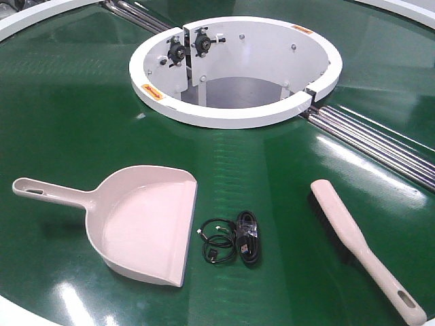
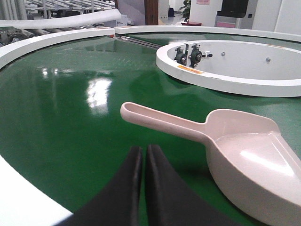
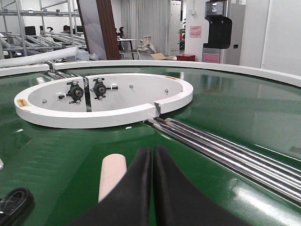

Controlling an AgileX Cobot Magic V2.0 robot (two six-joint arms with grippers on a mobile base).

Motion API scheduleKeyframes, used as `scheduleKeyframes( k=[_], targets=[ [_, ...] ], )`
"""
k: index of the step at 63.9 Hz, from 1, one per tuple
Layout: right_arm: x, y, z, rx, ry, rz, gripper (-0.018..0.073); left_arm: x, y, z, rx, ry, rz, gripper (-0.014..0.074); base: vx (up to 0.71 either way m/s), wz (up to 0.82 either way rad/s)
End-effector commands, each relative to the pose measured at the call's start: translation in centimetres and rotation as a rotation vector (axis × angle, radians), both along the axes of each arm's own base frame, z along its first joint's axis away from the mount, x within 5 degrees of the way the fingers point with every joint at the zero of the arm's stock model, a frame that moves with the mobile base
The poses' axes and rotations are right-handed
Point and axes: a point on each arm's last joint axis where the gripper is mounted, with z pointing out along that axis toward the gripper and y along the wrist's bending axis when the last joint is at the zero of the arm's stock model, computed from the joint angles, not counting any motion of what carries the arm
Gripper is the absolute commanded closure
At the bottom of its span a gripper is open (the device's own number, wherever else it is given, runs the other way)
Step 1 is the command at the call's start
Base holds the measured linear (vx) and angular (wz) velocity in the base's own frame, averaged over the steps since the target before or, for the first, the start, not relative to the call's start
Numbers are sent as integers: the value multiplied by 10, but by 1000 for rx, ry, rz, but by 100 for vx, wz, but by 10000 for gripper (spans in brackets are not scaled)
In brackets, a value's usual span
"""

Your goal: Clean and inspect green conveyor with broom and dustpan

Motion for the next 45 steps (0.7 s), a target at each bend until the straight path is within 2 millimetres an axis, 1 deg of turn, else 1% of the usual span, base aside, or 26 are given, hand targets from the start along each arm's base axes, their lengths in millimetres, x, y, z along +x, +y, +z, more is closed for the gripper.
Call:
scheduleKeyframes(
  k=[1,45],
  targets=[
    [-1,0,1,-4,-76,-3,569,1,0,-3,-2,-61,-1,603,0,0],
    [-1,0,1,-4,-76,-3,569,1,0,-3,-2,-61,-1,603,0,0]
  ],
)
